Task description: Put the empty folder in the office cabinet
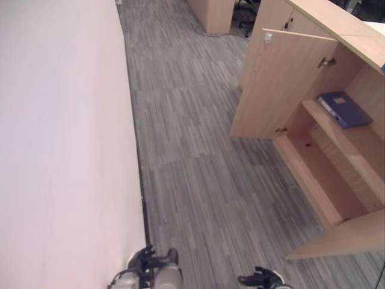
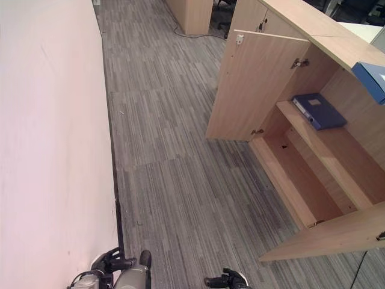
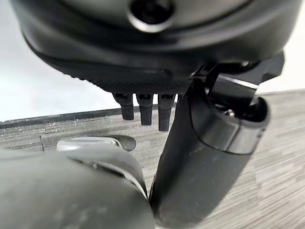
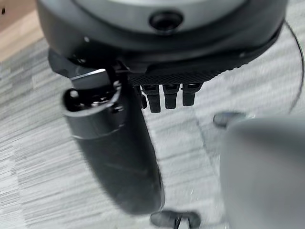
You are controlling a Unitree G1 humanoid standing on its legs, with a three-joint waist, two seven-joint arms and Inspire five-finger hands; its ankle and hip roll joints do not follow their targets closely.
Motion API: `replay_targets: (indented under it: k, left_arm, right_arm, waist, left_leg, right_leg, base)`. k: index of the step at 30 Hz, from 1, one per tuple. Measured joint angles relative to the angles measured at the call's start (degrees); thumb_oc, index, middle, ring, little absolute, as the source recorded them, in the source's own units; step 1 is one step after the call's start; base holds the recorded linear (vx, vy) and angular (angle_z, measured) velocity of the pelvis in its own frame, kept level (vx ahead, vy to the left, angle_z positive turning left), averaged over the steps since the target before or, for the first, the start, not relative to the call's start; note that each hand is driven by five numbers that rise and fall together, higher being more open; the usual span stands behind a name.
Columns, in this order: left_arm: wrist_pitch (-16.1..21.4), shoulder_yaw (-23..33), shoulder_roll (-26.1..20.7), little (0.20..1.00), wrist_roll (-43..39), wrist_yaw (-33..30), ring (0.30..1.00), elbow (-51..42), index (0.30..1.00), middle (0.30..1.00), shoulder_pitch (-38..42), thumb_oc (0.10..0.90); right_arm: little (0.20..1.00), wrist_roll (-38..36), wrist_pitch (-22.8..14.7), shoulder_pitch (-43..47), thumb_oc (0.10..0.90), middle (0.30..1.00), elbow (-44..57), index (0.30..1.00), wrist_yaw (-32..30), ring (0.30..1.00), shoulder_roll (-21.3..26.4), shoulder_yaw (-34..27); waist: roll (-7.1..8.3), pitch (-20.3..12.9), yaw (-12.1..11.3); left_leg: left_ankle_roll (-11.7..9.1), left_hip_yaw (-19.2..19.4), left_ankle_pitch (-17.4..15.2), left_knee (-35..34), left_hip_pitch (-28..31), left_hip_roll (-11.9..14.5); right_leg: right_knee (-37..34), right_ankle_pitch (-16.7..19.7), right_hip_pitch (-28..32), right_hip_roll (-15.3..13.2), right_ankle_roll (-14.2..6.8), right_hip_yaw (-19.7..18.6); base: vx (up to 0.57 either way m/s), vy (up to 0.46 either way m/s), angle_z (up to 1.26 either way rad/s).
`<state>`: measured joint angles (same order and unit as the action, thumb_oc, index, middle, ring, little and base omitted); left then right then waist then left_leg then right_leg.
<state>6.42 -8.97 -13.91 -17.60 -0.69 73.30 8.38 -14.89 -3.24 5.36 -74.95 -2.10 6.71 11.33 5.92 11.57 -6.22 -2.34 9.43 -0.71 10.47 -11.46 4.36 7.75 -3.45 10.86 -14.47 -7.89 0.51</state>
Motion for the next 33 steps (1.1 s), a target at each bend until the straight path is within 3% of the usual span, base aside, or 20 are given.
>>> replay_targets:
  k: [2, 3, 5, 7, 8, 9, 10, 11, 13, 17, 18, 19, 20, 24, 26, 27, 28, 29, 32, 33]
  left_arm:
    - [-0.08, -1.13, 0.79, 0.900, -0.84, -0.33, 0.900, -1.52, 0.900, 0.900, -0.09, 0.800]
    - [-0.28, -2.50, 1.14, 0.900, 0.02, -0.35, 0.900, -1.90, 0.900, 0.900, 0.72, 0.800]
    - [-0.58, -1.63, 4.16, 0.900, -0.02, -1.96, 0.900, -1.96, 0.900, 0.900, 0.42, 0.800]
    - [-0.16, -4.59, 4.64, 0.900, 0.05, -1.58, 0.900, -3.58, 0.900, 0.900, -1.66, 0.800]
    - [-0.10, -4.85, 4.66, 0.900, 0.01, -1.43, 0.900, -3.68, 0.900, 0.900, -2.01, 0.800]
    - [-0.15, -5.64, 4.72, 0.900, -0.02, -1.50, 0.900, -3.36, 0.900, 0.900, -1.75, 0.800]
    - [-0.15, -5.64, 4.72, 0.900, -0.02, -1.50, 0.900, -3.36, 0.900, 0.900, -1.75, 0.800]
    - [-0.49, -4.90, 4.33, 0.900, 0.25, -1.10, 0.900, -2.21, 0.900, 0.900, -1.86, 0.800]
    - [-0.95, -4.70, 3.68, 0.900, 1.03, -1.28, 0.900, -1.80, 0.900, 0.900, -2.57, 0.800]
    - [-1.55, -4.76, 0.02, 0.900, 2.86, -1.17, 0.900, -1.31, 0.900, 0.900, -5.75, 0.800]
    - [-2.17, -4.74, -0.24, 0.900, 3.43, -1.16, 0.900, -0.88, 0.900, 0.900, -6.13, 0.800]
    - [-2.23, -4.77, -0.26, 0.900, 4.06, -1.09, 0.900, -0.89, 0.900, 0.900, -6.13, 0.800]
    - [-2.21, -4.77, 0.41, 0.900, 4.91, -0.98, 0.900, -0.92, 0.900, 0.900, -6.09, 0.800]
    - [-1.31, -2.91, 2.03, 0.900, 4.94, 0.16, 0.900, -1.44, 0.900, 0.900, -4.65, 0.800]
    - [-0.95, -1.41, 2.03, 0.900, 4.93, 0.14, 0.900, -1.75, 0.900, 0.900, -3.40, 0.800]
    - [-0.98, -1.01, 2.02, 0.900, 4.92, 0.08, 0.900, -1.73, 0.900, 0.900, -2.62, 0.800]
    - [-0.92, -0.18, 1.30, 0.900, 4.87, -0.03, 0.900, -1.86, 0.900, 0.900, -2.09, 0.800]
    - [-0.79, 0.69, 1.18, 0.900, 4.76, -0.07, 0.900, -1.90, 0.900, 0.900, -2.06, 0.800]
    - [-1.30, 1.08, 1.50, 0.900, 4.48, -0.30, 0.900, 0.24, 0.900, 0.900, -3.60, 0.800]
    - [-1.45, 1.08, 2.31, 0.900, 4.47, -0.28, 0.900, 0.93, 0.900, 0.900, -4.24, 0.800]
  right_arm:
    - [0.900, 1.34, 0.65, -0.75, 0.800, 0.900, 0.25, 0.900, 0.09, 0.900, -0.03, 1.45]
    - [0.900, 1.38, 1.40, -0.29, 0.800, 0.900, 0.87, 0.900, -0.01, 0.900, 0.33, 2.71]
    - [0.900, 1.35, 1.98, 0.62, 0.800, 0.900, 4.22, 0.900, -0.77, 0.900, 0.73, 3.59]
    - [0.900, 1.38, 0.74, 0.99, 0.800, 0.900, 7.60, 0.900, -0.90, 0.900, 0.06, 2.20]
    - [0.900, 1.28, 0.16, 1.50, 0.800, 0.900, 7.75, 0.900, -0.90, 0.900, 0.25, 2.25]
    - [0.900, 1.28, -0.66, 2.48, 0.800, 0.900, 9.19, 0.900, -0.85, 0.900, 0.66, 1.50]
    - [0.900, 1.28, -0.66, 2.48, 0.800, 0.900, 9.19, 0.900, -0.85, 0.900, 0.66, 1.50]
    - [0.900, 1.29, -1.69, 3.85, 0.800, 0.900, 9.94, 0.900, -1.18, 0.900, 1.57, 1.52]
    - [0.900, 1.32, -1.14, 2.76, 0.800, 0.900, 9.40, 0.900, -1.18, 0.900, 3.34, 1.43]
    - [0.900, 1.15, -0.23, 0.58, 0.800, 0.900, 8.51, 0.900, -0.92, 0.900, 2.58, 0.90]
    - [0.900, 1.20, -0.26, 0.62, 0.800, 0.900, 7.81, 0.900, -0.97, 0.900, 2.74, 0.00]
    - [0.900, 1.23, -0.28, 0.87, 0.800, 0.900, 7.41, 0.900, -1.11, 0.900, 2.76, -0.32]
    - [0.900, 1.18, -0.08, 0.73, 0.800, 0.900, 7.12, 0.900, -1.05, 0.900, 3.38, -0.98]
    - [0.900, 1.37, -0.12, 1.07, 0.800, 0.900, 7.23, 0.900, -1.03, 0.900, 5.36, -2.06]
    - [0.900, 1.36, -0.04, 1.20, 0.800, 0.900, 7.07, 0.900, -1.04, 0.900, 6.35, -2.14]
    - [0.900, 1.35, -0.13, 1.34, 0.800, 0.900, 7.01, 0.900, -1.10, 0.900, 6.88, -2.54]
    - [0.900, 1.38, -0.16, 1.03, 0.800, 0.900, 6.93, 0.900, -1.25, 0.900, 7.34, -3.40]
    - [0.900, 1.39, -0.12, 0.91, 0.800, 0.900, 6.99, 0.900, -1.19, 0.900, 7.70, -3.82]
    - [0.900, 1.93, 0.05, 1.18, 0.800, 0.900, 6.75, 0.900, -1.33, 0.900, 9.18, -3.27]
    - [0.900, 1.91, 0.00, 1.03, 0.800, 0.900, 6.77, 0.900, -1.25, 0.900, 9.70, -3.00]
  waist:
    - [1.96, -2.40, -0.36]
    - [1.81, -2.33, -0.15]
    - [-0.81, -2.08, 0.08]
    - [-2.46, -1.70, 2.34]
    - [-3.37, -1.77, 2.80]
    - [-4.97, -0.87, 4.35]
    - [-4.97, -0.87, 4.35]
    - [-6.78, 0.25, 6.60]
    - [-6.68, 0.23, 7.52]
    - [-3.66, -0.16, 7.68]
    - [-4.64, -0.09, 7.63]
    - [-4.77, -0.01, 7.51]
    - [-4.99, 0.10, 7.69]
    - [-7.11, 1.90, 9.25]
    - [-8.26, 2.55, 9.44]
    - [-9.36, 2.87, 9.69]
    - [-9.02, 2.95, 9.10]
    - [-8.62, 2.74, 8.69]
    - [-8.93, 2.15, 7.97]
    - [-9.75, 2.02, 8.64]
  left_leg:
    - [3.46, 1.35, 1.09, -4.13, 1.51, -2.99]
    - [5.08, 1.59, 0.60, -5.12, 2.83, -4.18]
    - [6.73, 3.04, 0.23, -8.08, 6.26, -4.16]
    - [9.17, 2.93, -0.93, -13.18, 14.11, -5.35]
    - [9.99, 2.91, -1.77, -13.41, 15.01, -5.14]
    - [9.88, 2.61, -3.72, -13.01, 15.62, -4.10]
    - [9.88, 2.61, -3.72, -13.01, 15.62, -4.10]
    - [7.30, 2.82, -2.52, -13.80, 17.01, -3.30]
    - [5.40, 2.84, -4.02, -14.97, 21.36, -3.38]
    - [0.92, 2.98, -7.83, -14.84, 27.56, -3.21]
    - [-0.30, 3.08, -9.08, -14.09, 29.02, -2.04]
    - [-1.01, 3.50, -9.56, -12.61, 28.94, -1.51]
    - [-1.66, 3.51, -10.36, -9.16, 28.64, -0.34]
    - [-2.91, 3.19, -11.54, -8.42, 29.41, 1.19]
    - [-4.17, 4.32, -11.81, -8.83, 30.84, 2.21]
    - [-4.42, 4.50, -12.76, -9.00, 31.37, 3.02]
    - [-4.75, 5.09, -13.96, -7.87, 31.51, 2.49]
    - [-4.91, 5.41, -14.66, -7.23, 31.61, 1.96]
    - [-6.13, 9.07, -14.80, -5.63, 33.02, 1.73]
    - [-8.41, 8.86, -13.50, -4.04, 32.97, 2.25]
  right_leg:
    - [2.85, 5.00, -3.29, -2.90, -4.18, -1.15]
    - [7.45, 8.31, -5.77, -3.67, -6.43, -1.69]
    - [24.58, 13.57, -15.41, -4.35, -7.36, 1.89]
    - [41.29, 1.11, -22.86, 1.57, -5.24, 5.76]
    - [41.08, -1.07, -24.89, 4.82, -4.48, 6.06]
    - [37.77, -4.97, -28.98, 7.50, -3.17, 10.54]
    - [37.77, -4.97, -28.98, 7.50, -3.17, 10.54]
    - [24.26, -4.78, -30.78, 7.43, 0.79, 20.41]
    - [14.27, -2.73, -31.24, 5.66, 2.97, 25.94]
    - [1.53, 3.58, -27.67, 5.69, 5.86, 28.00]
    - [0.95, 7.44, -25.77, 7.59, 8.16, 27.88]
    - [1.59, 7.65, -25.70, 8.21, 9.23, 26.91]
    - [2.94, 8.04, -24.93, 9.25, 13.92, 25.08]
    - [9.80, 2.51, -23.35, 9.86, 14.67, 24.55]
    - [14.65, -2.84, -24.31, 9.48, 11.03, 25.81]
    - [17.97, -6.97, -24.42, 7.33, 9.77, 29.40]
    - [23.77, -10.80, -24.91, 2.45, 9.67, 35.23]
    - [25.92, -11.40, -25.26, 0.69, 9.67, 36.76]
    - [30.63, -14.57, -25.17, -2.11, 14.11, 40.02]
    - [30.72, -14.70, -24.19, -1.88, 14.81, 39.86]
  base:
    - [0.28, 0.379, -0.04]
    - [0.40, 0.580, -0.13]
    - [0.34, 0.498, -0.21]
    - [0.36, 0.391, -0.10]
    - [0.50, 0.270, -0.09]
    - [0.31, 0.077, -0.05]
    - [0.29, 0.029, 0.09]
    - [0.32, -0.031, 0.47]
    - [0.32, -0.040, 0.55]
    - [0.37, -0.076, 0.06]
    - [0.26, -0.052, -0.22]
    - [0.49, -0.116, -0.33]
    - [0.46, -0.128, -0.29]
    - [0.36, -0.122, -0.16]
    - [0.30, -0.134, -0.20]
    - [0.24, -0.088, -0.27]
    - [0.37, -0.137, -0.26]
    - [0.26, -0.143, -0.49]
    - [0.34, -0.218, -0.65]
    - [0.19, -0.170, -0.21]
